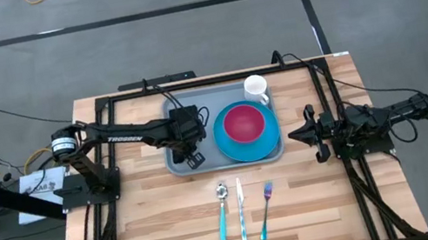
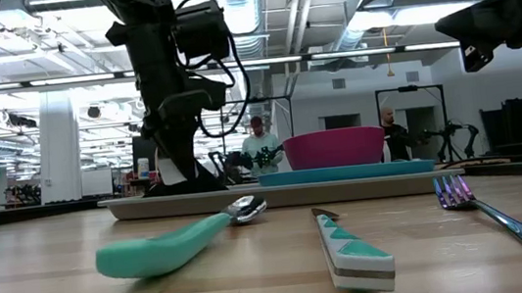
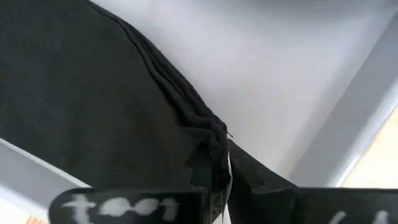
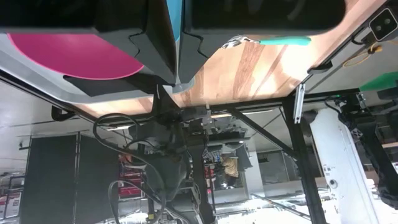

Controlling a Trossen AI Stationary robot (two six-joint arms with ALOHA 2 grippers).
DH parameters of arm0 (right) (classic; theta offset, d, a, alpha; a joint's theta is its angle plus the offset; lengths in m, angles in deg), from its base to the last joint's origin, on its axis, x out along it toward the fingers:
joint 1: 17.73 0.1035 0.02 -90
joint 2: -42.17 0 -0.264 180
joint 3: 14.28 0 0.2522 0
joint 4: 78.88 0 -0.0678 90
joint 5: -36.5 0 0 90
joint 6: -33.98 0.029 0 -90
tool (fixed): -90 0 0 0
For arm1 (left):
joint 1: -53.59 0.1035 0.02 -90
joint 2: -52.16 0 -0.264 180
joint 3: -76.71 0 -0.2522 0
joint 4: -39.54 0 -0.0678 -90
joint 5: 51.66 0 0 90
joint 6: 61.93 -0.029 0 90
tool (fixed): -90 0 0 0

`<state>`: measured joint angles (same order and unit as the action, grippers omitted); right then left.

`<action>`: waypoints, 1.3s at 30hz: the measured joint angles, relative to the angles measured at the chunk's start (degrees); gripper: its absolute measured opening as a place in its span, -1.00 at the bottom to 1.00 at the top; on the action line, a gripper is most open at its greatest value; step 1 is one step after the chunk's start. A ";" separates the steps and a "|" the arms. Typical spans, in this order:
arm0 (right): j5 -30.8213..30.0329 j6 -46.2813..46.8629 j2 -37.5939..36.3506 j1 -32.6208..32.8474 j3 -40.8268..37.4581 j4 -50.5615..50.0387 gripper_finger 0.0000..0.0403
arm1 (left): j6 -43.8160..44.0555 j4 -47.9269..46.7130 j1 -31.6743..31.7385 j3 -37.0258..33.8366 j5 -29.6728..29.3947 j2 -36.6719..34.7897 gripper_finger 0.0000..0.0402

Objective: Set up tray
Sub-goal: Put the black napkin on the gray serving tray to the left of the blue plate, then put the blue fork on top of the black napkin

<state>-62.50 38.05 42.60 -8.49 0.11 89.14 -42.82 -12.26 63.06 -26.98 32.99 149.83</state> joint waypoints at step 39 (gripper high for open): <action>-0.02 -0.02 0.00 0.02 0.00 -0.04 -0.95 | 5.42 3.51 1.37 -0.02 3.17 -0.04 -0.19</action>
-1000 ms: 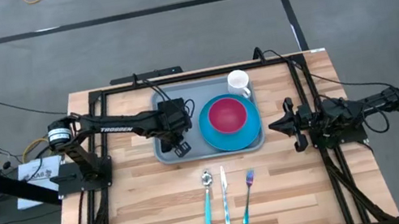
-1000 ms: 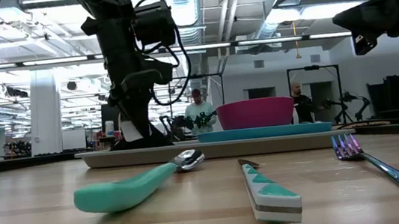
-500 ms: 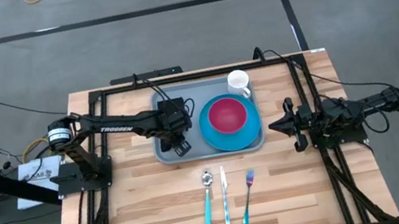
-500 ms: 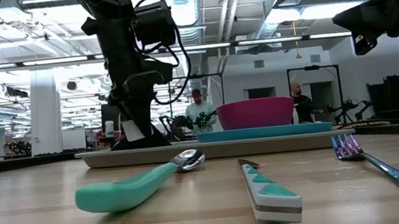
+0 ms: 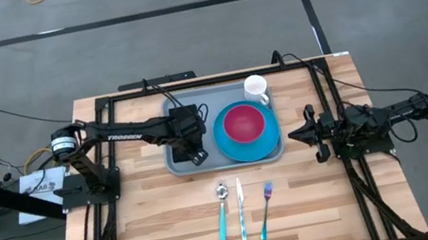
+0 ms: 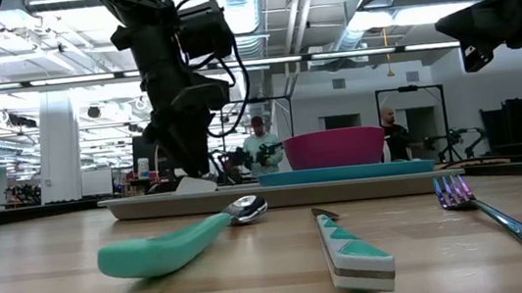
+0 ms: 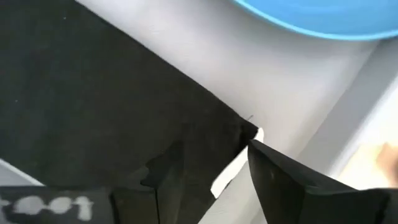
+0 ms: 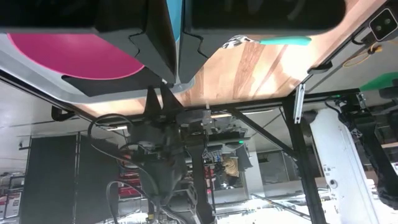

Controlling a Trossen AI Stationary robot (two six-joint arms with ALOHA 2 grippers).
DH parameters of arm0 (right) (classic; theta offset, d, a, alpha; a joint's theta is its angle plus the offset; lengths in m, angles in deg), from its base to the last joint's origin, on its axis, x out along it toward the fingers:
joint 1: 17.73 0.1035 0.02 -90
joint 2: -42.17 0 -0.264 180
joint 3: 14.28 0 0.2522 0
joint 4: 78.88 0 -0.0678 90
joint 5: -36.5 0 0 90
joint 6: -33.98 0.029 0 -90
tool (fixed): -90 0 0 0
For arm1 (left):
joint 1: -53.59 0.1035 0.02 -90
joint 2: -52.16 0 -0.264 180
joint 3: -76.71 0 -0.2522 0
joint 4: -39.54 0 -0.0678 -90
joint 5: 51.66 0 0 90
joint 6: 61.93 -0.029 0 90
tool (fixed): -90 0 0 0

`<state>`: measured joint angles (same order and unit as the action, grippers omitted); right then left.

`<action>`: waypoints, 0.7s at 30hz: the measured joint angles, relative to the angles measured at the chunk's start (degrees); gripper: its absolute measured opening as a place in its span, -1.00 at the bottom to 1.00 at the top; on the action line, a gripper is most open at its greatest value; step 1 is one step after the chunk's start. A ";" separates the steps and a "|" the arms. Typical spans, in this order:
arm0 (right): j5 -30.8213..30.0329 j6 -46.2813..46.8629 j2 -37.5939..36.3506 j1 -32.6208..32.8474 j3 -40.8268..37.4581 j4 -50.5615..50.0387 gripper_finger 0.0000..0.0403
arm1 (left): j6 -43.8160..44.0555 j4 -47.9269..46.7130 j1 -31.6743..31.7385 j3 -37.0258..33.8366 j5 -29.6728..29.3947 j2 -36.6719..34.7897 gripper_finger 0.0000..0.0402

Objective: Set up tray
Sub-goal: Put the blue fork on top of the black napkin

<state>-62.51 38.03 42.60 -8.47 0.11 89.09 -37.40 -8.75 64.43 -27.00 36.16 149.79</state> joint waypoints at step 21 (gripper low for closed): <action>0.00 0.02 -0.02 -0.02 0.00 -0.02 -0.94 | 22.47 9.25 -13.43 20.34 5.47 -0.24 -0.16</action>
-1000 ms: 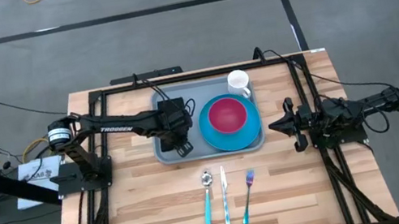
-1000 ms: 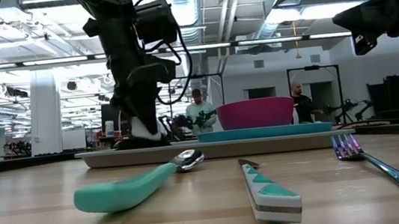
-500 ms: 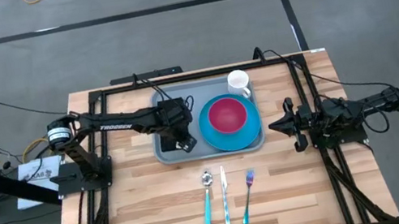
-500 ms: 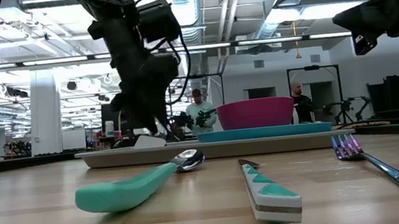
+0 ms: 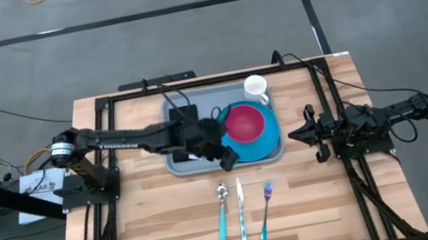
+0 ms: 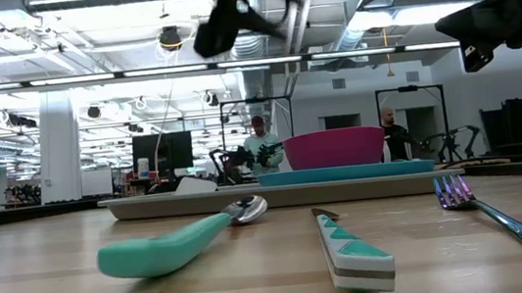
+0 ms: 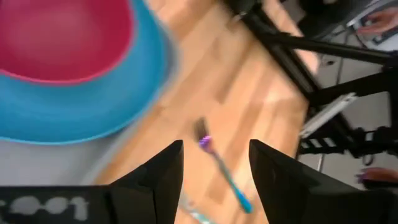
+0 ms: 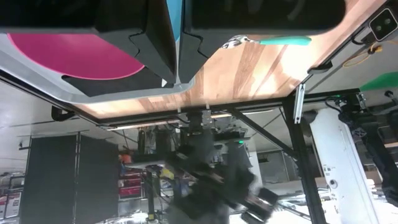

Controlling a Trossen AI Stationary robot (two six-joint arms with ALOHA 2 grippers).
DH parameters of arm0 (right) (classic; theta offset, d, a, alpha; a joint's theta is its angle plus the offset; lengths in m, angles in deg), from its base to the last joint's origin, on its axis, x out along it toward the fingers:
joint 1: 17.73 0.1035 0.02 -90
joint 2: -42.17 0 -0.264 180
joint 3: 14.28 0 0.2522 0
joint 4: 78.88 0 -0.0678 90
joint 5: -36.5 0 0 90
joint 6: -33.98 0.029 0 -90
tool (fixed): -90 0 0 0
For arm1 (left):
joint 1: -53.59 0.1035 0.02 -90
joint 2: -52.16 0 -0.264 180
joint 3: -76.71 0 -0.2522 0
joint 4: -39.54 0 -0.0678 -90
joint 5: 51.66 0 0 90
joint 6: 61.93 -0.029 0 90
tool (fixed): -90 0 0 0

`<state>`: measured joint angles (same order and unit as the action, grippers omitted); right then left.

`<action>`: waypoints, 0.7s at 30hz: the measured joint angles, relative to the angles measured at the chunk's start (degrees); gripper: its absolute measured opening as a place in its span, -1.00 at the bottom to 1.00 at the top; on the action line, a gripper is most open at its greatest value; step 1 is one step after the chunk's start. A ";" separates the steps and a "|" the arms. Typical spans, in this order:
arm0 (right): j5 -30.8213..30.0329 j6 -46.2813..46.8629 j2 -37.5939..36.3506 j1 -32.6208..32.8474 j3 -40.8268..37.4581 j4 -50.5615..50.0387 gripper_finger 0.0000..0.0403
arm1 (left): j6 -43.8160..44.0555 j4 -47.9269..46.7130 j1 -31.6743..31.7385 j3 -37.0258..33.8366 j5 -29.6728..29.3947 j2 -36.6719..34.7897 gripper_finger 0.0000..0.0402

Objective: Set up tray
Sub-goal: Put the blue fork on top of the black napkin

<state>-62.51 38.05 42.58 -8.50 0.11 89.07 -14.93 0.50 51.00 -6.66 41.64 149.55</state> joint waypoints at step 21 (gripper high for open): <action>0.02 35.77 0.00 0.43 -0.04 7.01 -0.95 | 4.06 5.39 -12.91 1.71 -10.38 0.00 -0.16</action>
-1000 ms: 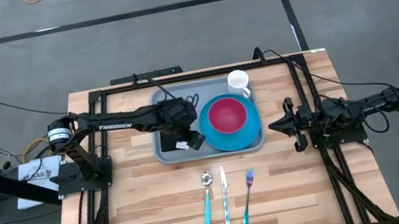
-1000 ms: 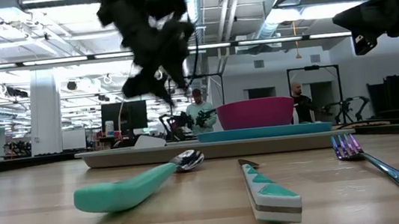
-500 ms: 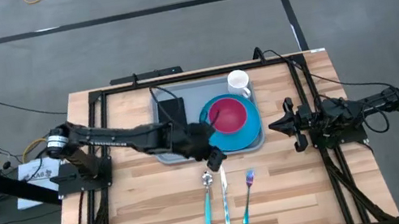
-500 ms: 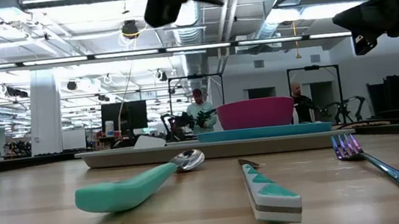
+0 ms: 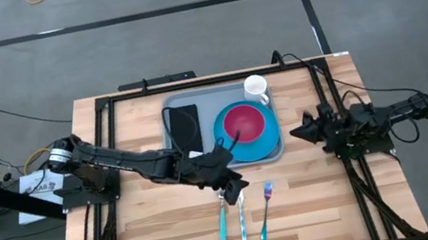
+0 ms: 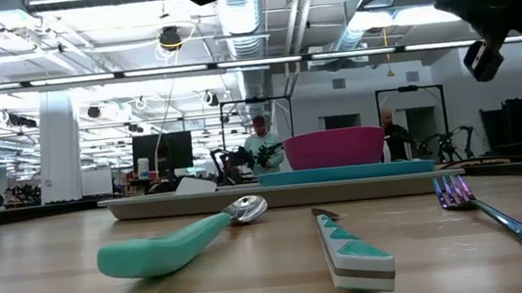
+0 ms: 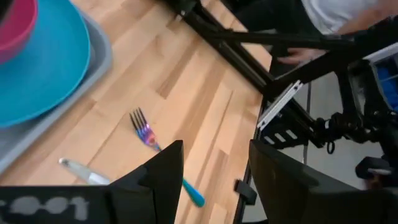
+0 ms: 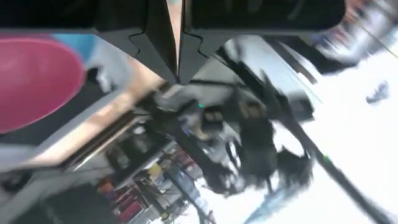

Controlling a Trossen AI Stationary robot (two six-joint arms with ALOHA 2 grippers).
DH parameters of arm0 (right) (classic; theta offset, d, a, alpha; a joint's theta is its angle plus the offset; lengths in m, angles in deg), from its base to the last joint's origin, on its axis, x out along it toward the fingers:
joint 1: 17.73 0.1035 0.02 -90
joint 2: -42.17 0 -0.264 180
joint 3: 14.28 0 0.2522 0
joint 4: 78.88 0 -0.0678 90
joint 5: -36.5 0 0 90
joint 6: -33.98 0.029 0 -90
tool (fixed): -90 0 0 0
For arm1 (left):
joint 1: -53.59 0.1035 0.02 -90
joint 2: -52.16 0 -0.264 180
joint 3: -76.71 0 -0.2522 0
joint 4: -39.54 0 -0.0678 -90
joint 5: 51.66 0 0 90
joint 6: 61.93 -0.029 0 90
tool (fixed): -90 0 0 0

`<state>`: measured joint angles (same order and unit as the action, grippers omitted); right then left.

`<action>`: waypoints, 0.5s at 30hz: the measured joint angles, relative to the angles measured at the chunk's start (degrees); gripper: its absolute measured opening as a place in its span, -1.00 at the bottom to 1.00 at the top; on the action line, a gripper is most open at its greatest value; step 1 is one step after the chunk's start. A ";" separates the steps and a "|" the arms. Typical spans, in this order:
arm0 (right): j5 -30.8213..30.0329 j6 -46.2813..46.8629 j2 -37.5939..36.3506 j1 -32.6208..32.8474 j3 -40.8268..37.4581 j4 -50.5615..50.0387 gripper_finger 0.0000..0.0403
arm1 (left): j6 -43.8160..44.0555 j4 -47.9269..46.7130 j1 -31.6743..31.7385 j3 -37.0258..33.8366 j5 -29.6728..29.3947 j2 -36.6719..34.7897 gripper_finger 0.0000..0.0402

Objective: Set up tray
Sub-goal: Put the blue fork on top of the black napkin

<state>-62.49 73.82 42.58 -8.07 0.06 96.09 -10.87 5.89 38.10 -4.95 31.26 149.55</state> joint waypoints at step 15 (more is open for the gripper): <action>-2.91 21.46 1.49 1.84 0.00 1.36 -0.95 | 8.00 -7.78 0.73 -1.26 -5.42 0.09 -0.16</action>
<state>-65.40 95.28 44.07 -6.23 0.06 97.44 -2.86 -1.89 38.82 -6.21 25.84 149.64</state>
